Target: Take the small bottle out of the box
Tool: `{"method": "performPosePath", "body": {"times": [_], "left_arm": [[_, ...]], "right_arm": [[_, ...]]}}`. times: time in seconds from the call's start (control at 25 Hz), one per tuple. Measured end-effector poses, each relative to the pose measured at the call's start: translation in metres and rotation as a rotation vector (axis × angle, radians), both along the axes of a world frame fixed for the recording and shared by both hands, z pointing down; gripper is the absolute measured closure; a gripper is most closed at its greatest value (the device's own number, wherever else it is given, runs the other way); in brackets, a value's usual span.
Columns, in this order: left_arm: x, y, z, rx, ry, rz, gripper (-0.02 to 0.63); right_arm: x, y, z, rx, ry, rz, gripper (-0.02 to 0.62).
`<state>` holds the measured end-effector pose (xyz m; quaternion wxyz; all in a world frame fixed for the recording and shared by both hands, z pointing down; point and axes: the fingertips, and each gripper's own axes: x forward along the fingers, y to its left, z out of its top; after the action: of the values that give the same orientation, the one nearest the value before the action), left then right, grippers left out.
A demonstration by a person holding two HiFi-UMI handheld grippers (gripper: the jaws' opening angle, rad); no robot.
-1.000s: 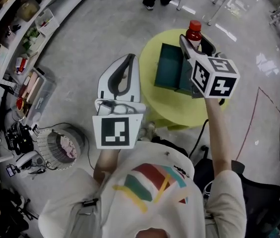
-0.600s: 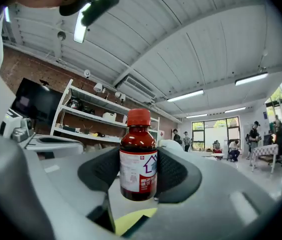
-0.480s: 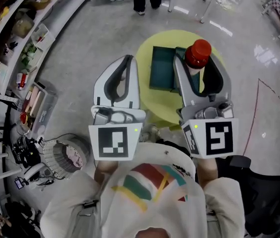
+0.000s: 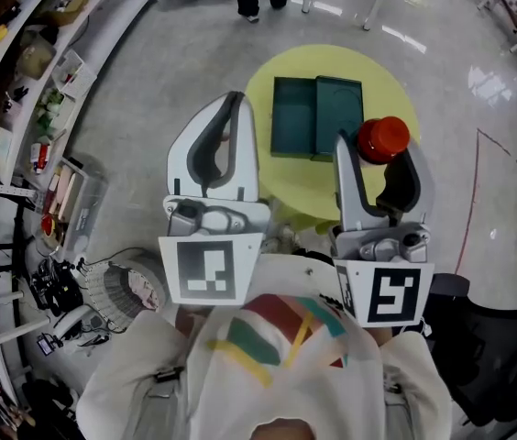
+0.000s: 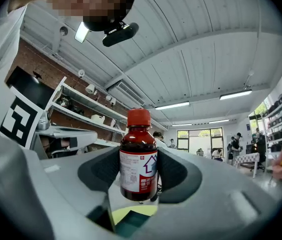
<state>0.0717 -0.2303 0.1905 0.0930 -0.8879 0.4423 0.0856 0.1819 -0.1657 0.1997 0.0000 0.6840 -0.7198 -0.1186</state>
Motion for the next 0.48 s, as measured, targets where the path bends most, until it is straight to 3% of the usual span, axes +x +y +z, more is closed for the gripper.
{"method": "performPosePath", "body": {"times": [0.48], "left_arm": [[0.0095, 0.0041, 0.003, 0.005, -0.007, 0.012, 0.589]], "right_arm": [[0.0082, 0.0064, 0.0004, 0.008, -0.019, 0.018, 0.38]]}}
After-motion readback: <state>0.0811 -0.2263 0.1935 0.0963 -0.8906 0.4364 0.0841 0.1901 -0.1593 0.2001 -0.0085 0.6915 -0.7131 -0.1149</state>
